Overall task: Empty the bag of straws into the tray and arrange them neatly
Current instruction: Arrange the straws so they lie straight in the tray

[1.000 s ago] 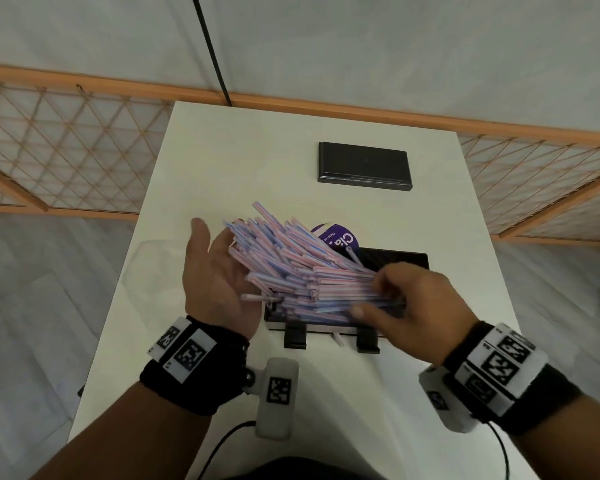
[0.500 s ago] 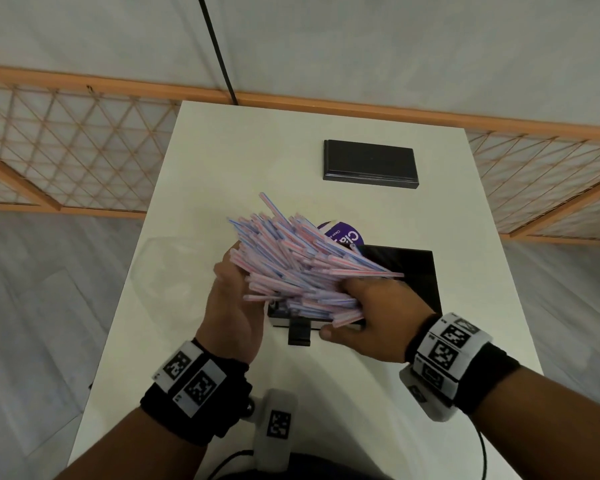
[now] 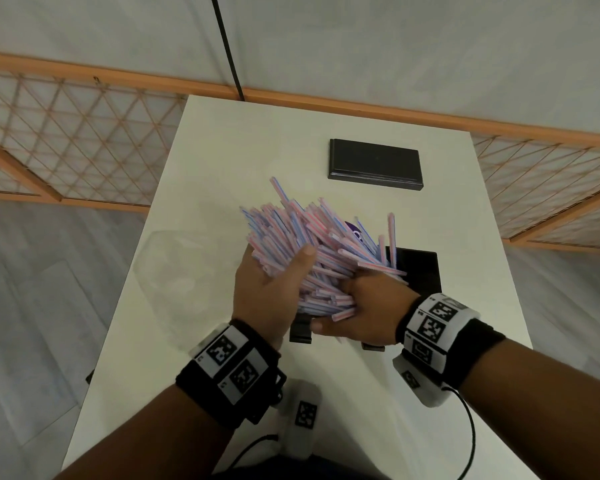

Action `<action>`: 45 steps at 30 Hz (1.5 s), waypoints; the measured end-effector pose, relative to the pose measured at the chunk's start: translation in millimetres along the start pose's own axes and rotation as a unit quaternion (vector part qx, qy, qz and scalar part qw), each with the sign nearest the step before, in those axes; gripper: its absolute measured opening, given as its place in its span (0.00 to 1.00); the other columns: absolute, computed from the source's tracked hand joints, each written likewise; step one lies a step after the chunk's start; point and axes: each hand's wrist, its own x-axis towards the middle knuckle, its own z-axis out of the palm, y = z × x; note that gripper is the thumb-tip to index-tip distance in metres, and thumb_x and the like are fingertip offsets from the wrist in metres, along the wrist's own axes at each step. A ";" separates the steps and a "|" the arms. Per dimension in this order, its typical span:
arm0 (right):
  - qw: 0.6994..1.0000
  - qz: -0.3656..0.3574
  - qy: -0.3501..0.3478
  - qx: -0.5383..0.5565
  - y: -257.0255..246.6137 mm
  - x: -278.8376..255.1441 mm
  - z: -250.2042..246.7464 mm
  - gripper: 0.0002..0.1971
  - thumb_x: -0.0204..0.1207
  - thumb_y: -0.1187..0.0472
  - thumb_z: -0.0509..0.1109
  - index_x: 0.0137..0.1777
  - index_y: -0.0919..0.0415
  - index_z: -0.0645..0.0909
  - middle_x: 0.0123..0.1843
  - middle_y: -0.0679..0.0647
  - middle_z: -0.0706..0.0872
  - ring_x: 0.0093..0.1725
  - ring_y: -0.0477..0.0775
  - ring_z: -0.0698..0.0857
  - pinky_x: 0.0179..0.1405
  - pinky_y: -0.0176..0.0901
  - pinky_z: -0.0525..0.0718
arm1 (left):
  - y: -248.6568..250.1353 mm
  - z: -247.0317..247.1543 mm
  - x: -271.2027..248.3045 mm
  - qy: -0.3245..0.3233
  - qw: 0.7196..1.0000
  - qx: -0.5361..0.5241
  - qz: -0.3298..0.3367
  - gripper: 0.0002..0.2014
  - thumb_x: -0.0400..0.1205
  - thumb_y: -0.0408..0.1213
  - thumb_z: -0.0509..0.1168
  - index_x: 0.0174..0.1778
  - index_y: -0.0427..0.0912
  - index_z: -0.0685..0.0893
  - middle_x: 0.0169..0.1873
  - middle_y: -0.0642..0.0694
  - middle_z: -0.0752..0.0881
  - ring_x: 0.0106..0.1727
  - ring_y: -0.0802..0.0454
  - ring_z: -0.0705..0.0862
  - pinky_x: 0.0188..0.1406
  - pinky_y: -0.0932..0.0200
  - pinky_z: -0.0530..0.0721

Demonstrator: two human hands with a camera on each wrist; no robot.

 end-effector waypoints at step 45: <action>0.983 0.089 -0.147 0.062 -23.1 22.7 -43.9 0.30 0.55 0.17 0.69 0.42 0.41 0.81 0.43 0.39 0.86 0.50 0.47 0.85 0.55 0.41 0.77 | -13.4 -0.4 11.7 0.018 0.998 0.039 0.056 0.26 0.73 0.43 0.78 0.65 0.35 0.85 0.57 0.44 0.92 0.60 0.51 0.91 0.61 0.49 0.89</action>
